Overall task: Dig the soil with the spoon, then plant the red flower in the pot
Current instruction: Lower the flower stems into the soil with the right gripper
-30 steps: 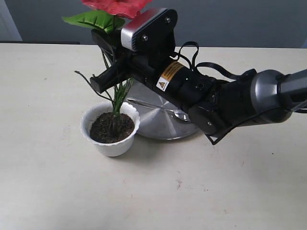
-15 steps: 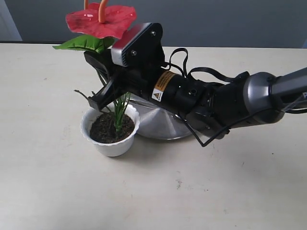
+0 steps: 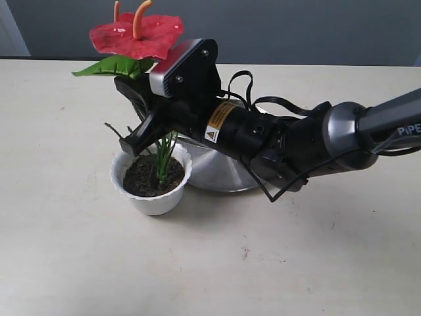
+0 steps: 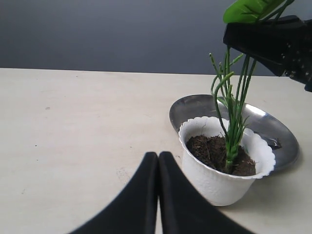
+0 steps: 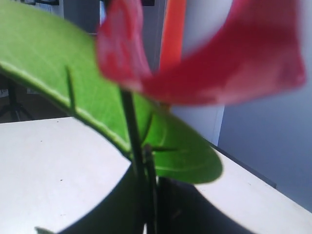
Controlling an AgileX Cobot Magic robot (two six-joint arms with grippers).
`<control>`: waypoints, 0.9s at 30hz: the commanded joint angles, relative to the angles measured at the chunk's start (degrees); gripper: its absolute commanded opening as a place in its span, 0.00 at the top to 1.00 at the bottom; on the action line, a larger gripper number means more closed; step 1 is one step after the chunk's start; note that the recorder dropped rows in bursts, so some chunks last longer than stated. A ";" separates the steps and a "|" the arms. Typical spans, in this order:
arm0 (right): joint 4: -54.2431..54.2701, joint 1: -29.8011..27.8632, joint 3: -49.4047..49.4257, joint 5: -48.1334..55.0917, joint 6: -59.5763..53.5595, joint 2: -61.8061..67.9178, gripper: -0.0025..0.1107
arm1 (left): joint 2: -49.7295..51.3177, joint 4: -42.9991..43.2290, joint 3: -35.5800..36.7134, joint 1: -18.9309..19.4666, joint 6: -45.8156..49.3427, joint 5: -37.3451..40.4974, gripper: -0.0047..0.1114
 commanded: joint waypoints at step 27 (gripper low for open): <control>-4.65 0.17 1.11 17.89 9.49 2.86 0.98 | -0.30 0.09 0.02 -0.53 -0.22 -0.32 0.96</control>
